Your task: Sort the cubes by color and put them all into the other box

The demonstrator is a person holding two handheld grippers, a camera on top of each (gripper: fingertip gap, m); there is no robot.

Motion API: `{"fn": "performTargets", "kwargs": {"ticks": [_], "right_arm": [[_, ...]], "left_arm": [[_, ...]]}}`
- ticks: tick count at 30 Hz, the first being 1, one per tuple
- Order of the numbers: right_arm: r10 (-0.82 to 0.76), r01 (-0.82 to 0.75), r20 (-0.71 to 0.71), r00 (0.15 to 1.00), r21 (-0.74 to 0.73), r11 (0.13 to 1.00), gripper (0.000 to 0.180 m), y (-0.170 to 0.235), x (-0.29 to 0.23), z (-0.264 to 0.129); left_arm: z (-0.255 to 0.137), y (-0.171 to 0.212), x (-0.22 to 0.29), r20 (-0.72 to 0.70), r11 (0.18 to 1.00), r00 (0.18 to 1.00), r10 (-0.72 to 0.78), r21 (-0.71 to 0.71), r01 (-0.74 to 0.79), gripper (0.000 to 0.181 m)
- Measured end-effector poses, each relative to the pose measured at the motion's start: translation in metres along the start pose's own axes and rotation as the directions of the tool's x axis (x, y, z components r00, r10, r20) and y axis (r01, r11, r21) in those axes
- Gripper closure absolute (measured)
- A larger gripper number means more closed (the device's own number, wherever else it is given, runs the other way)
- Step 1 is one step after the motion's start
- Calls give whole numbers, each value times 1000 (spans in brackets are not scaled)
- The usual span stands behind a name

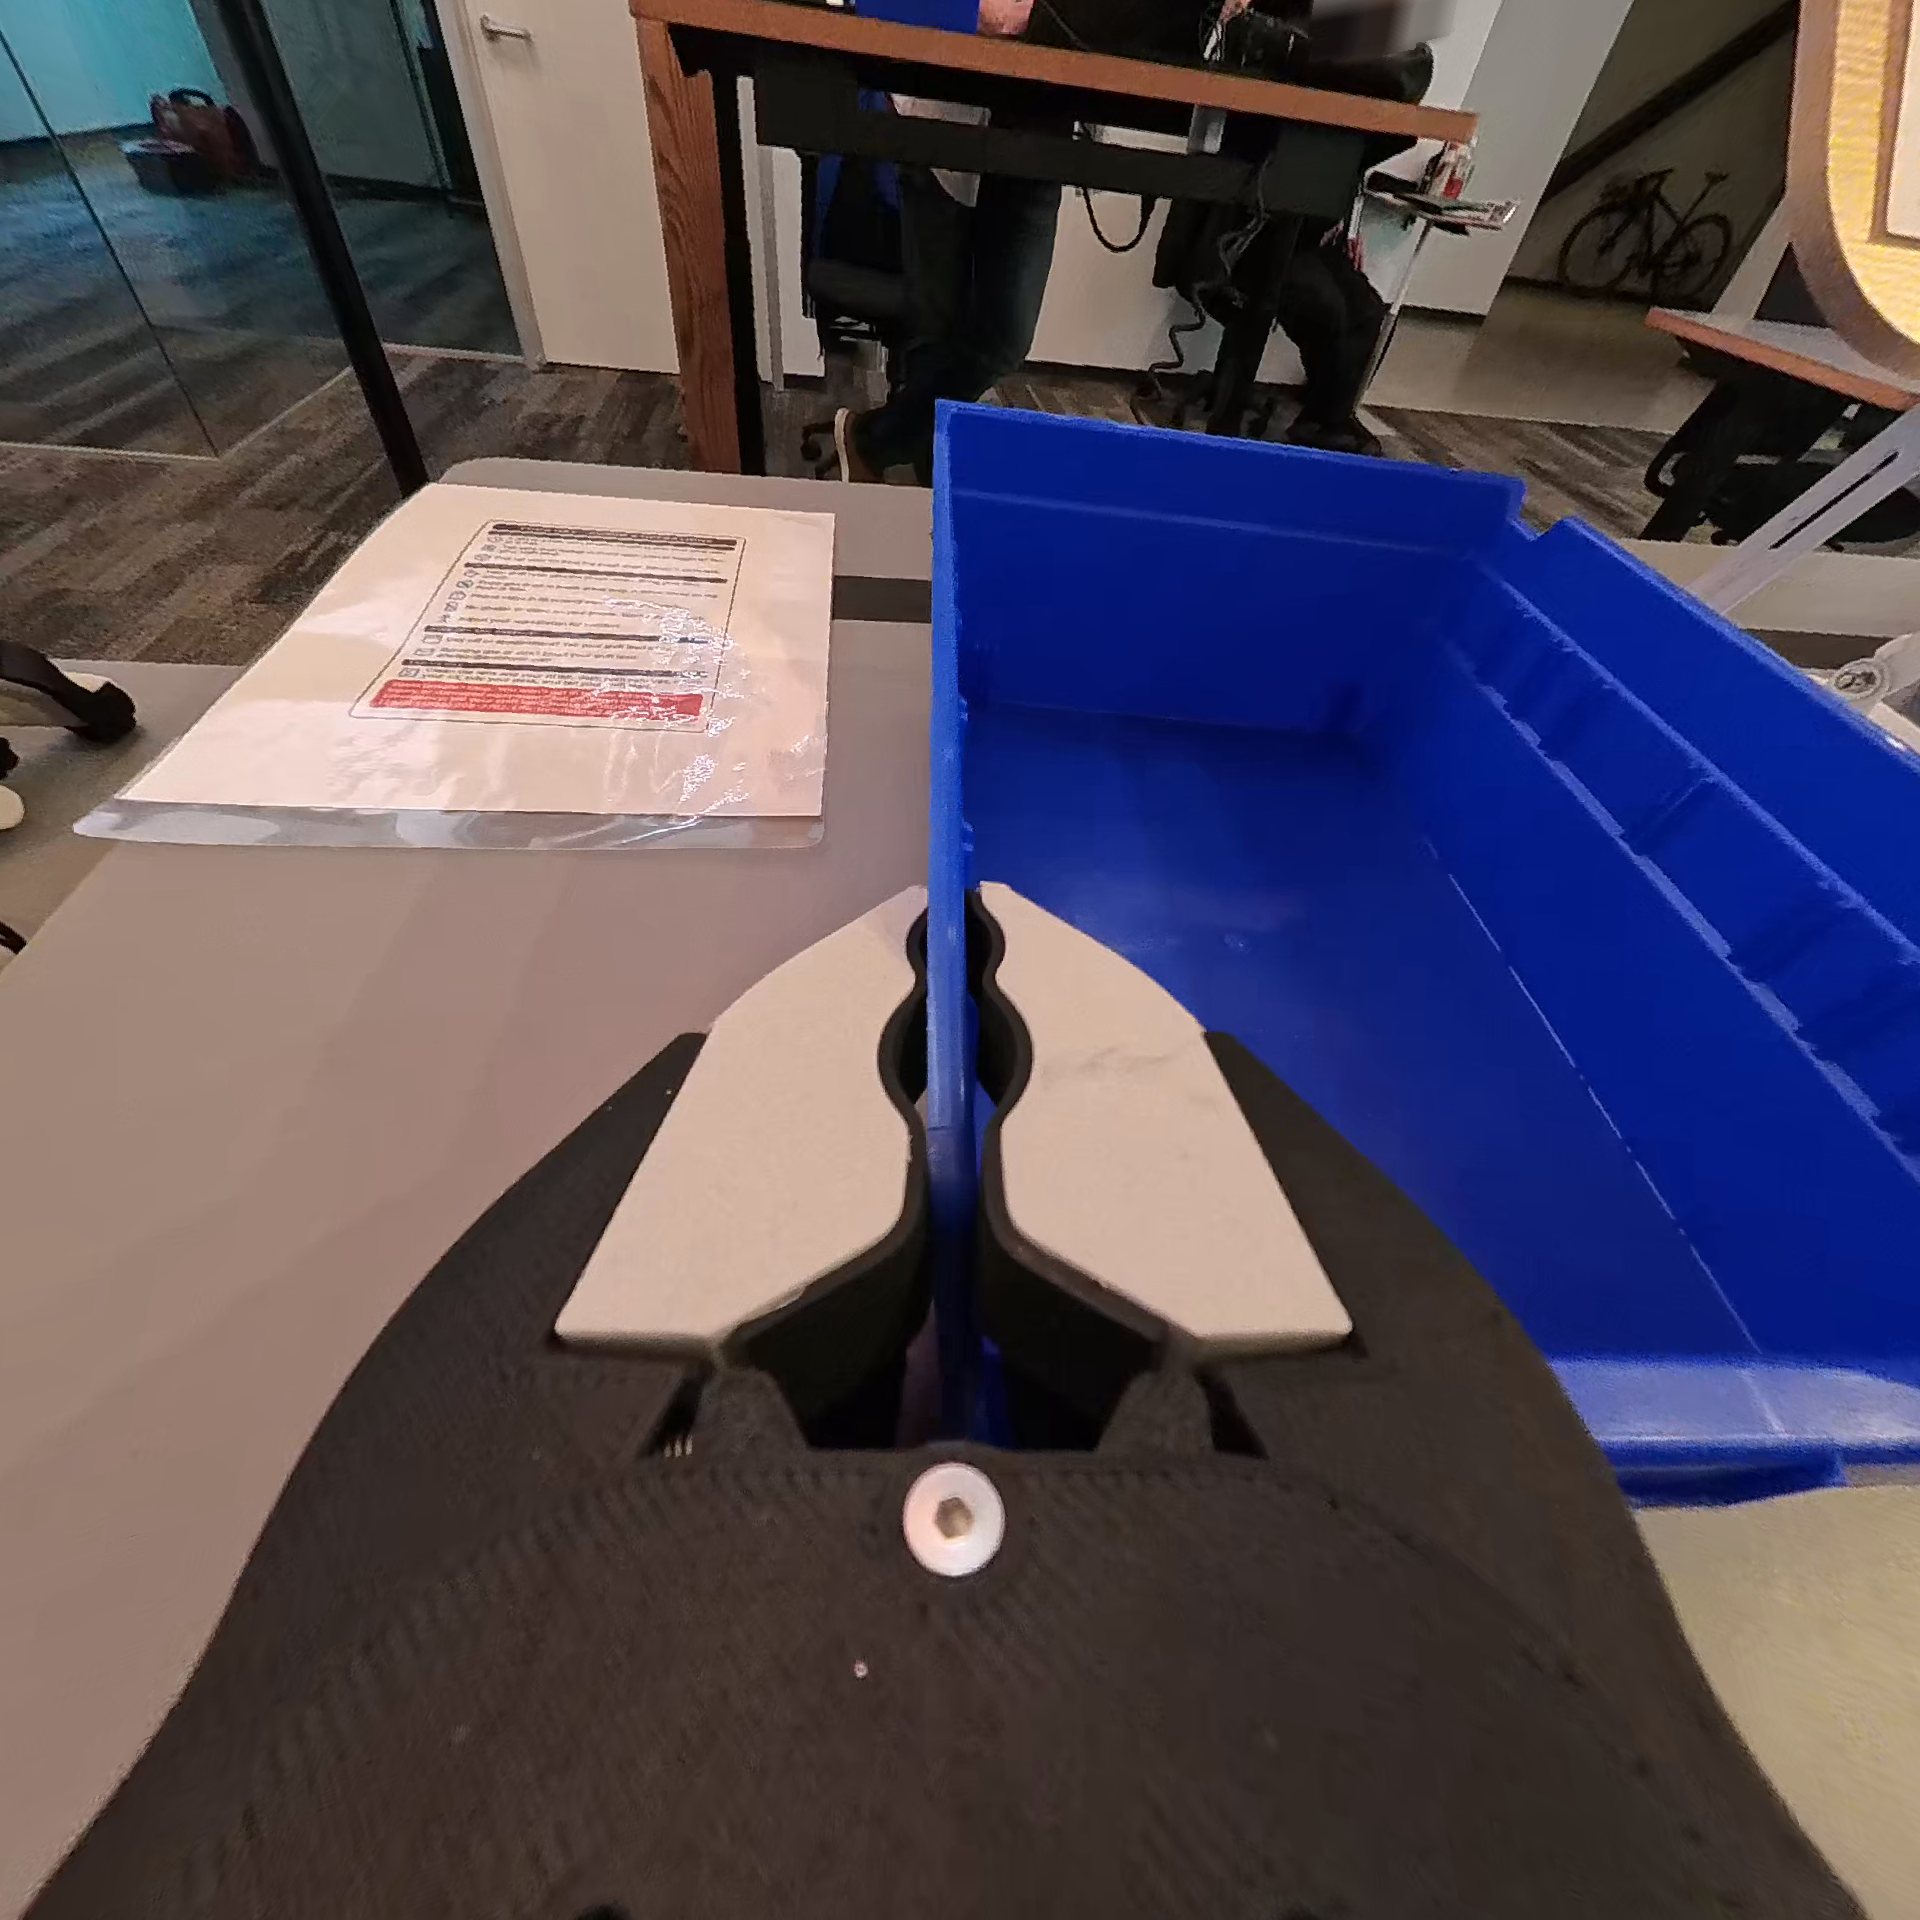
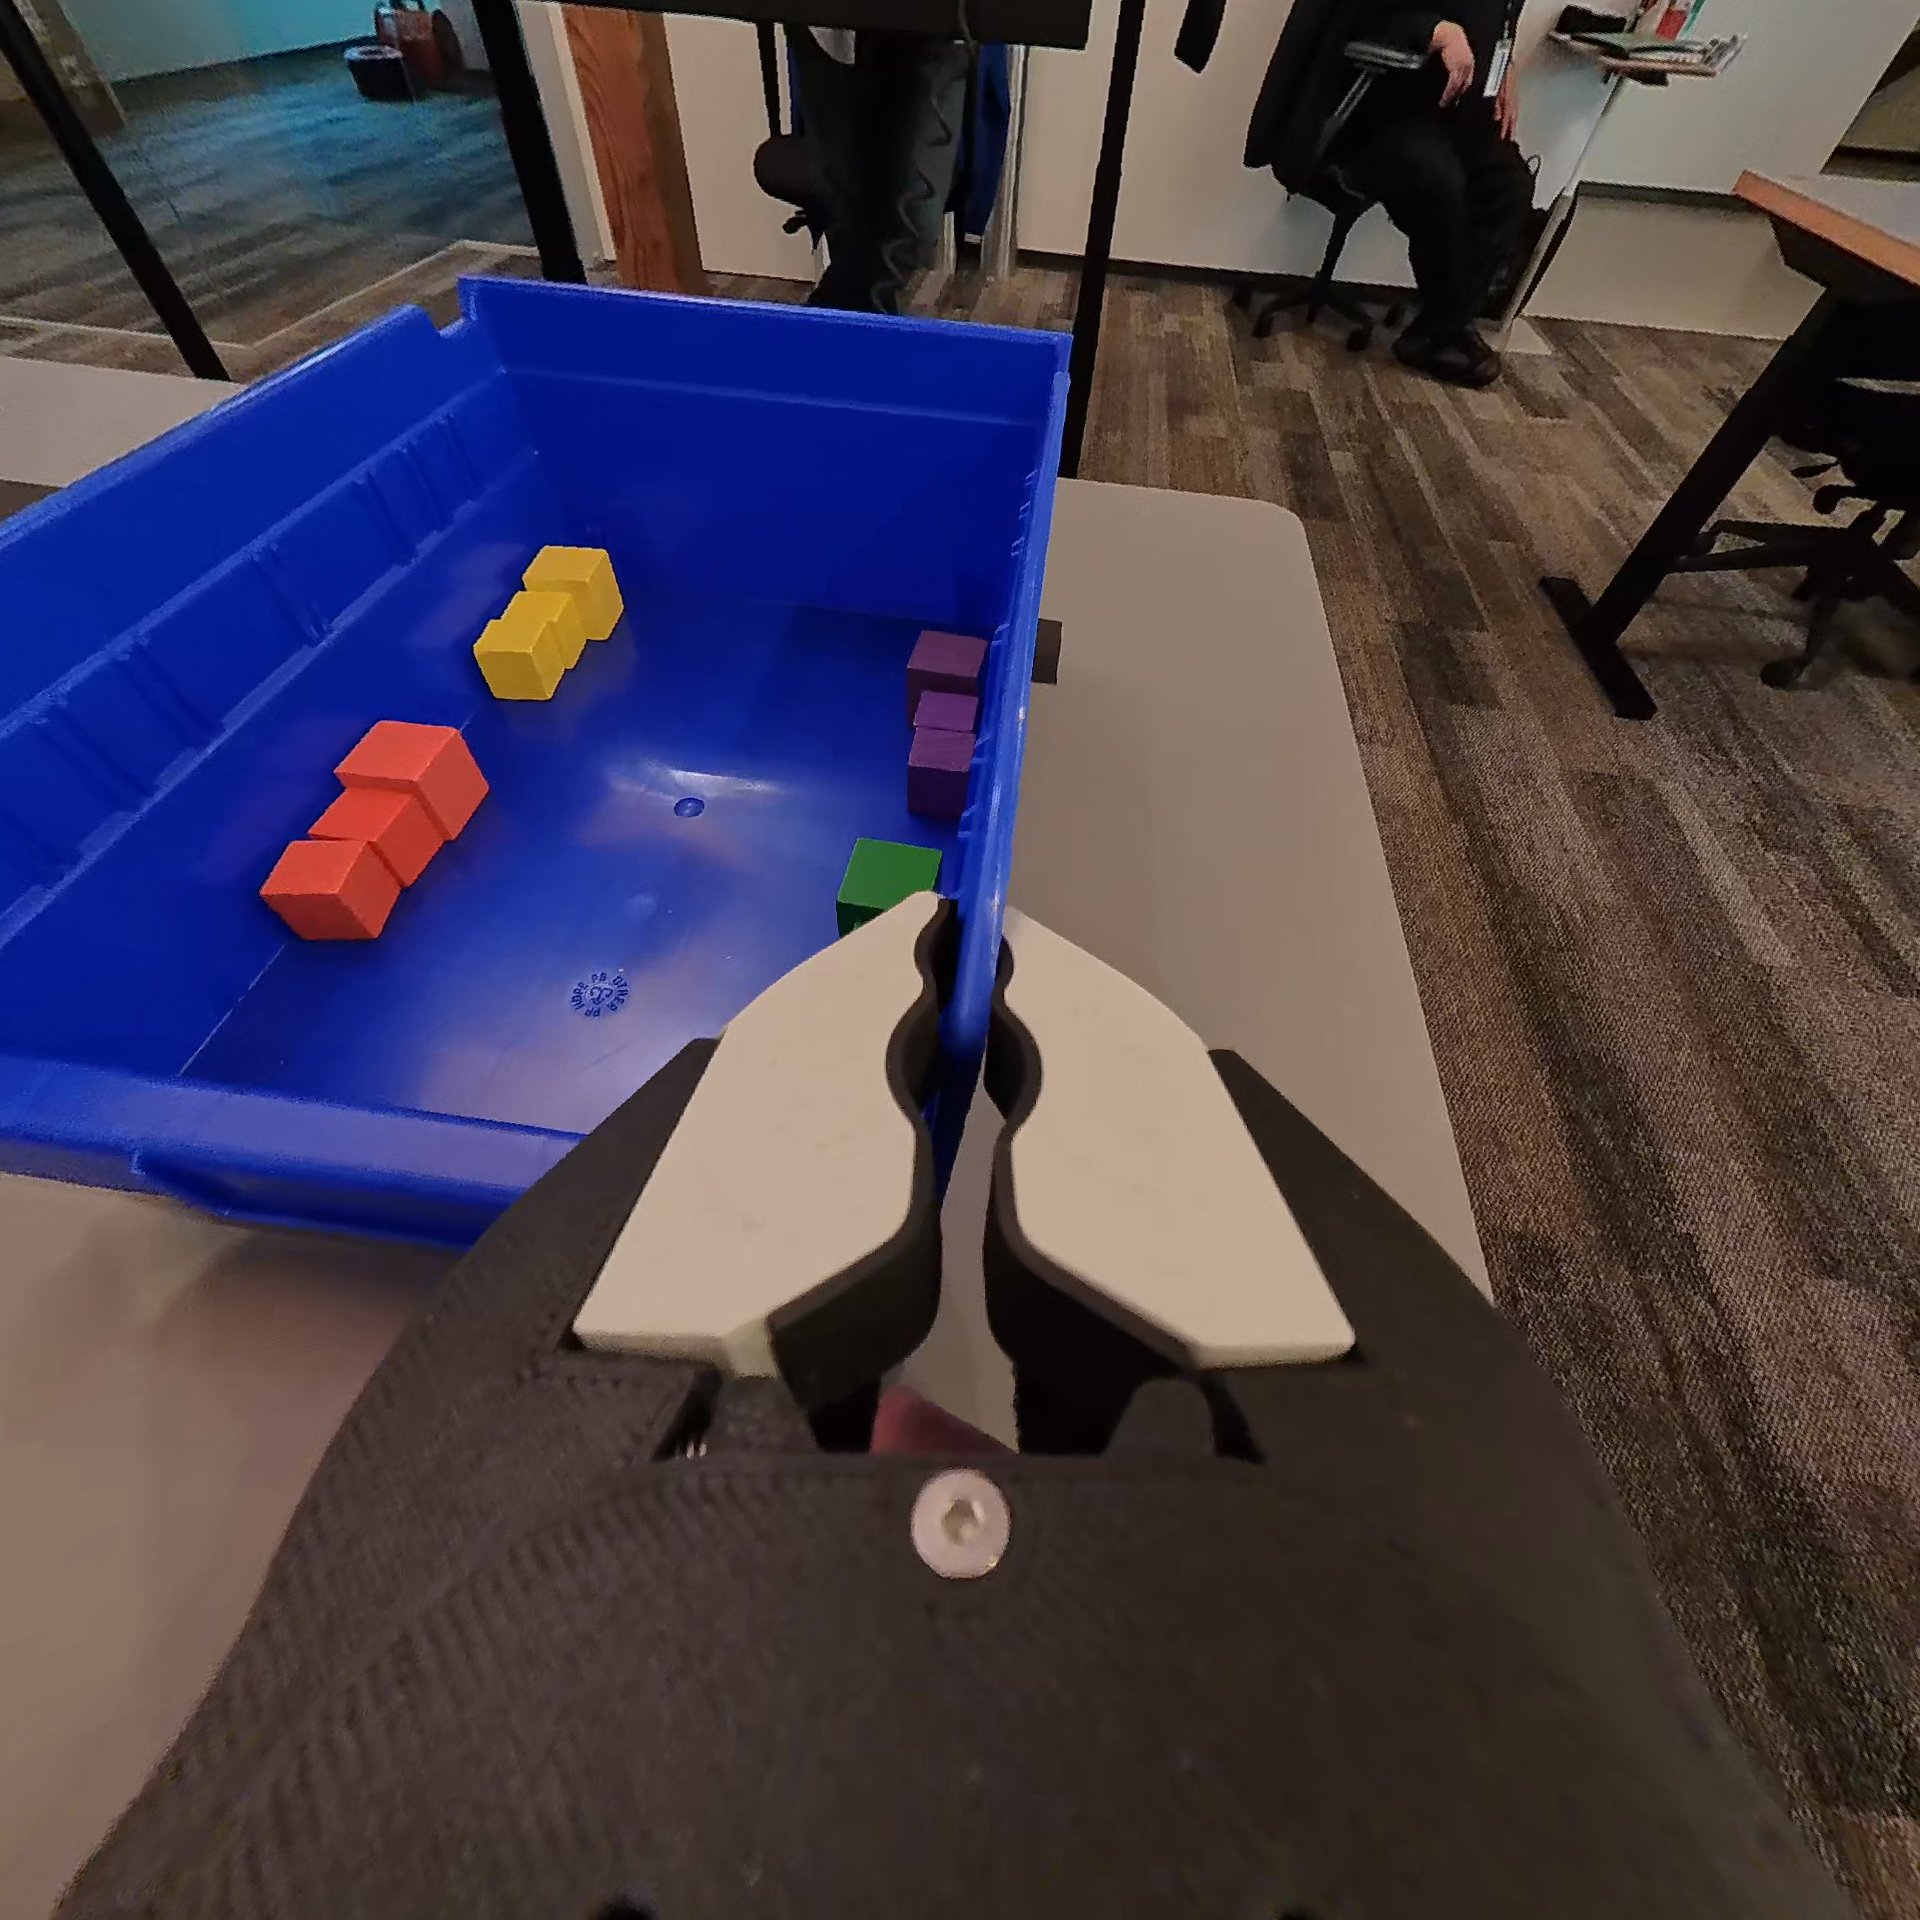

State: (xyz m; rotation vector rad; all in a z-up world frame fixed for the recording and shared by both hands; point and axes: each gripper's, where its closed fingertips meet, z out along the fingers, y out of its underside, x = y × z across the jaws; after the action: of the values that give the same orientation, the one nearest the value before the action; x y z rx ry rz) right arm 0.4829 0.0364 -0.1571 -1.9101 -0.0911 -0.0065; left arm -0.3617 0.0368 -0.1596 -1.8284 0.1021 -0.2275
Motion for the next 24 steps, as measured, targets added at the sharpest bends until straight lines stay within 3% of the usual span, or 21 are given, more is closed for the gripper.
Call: {"fn": "performTargets", "kwargs": {"ticks": [24], "right_arm": [[-1, 1, 15, 1000, -32, 999, 177, 22, -15, -63]], "left_arm": [[-37, -12, 0, -29, 996, 999, 13, 87, -10, 179]]}}
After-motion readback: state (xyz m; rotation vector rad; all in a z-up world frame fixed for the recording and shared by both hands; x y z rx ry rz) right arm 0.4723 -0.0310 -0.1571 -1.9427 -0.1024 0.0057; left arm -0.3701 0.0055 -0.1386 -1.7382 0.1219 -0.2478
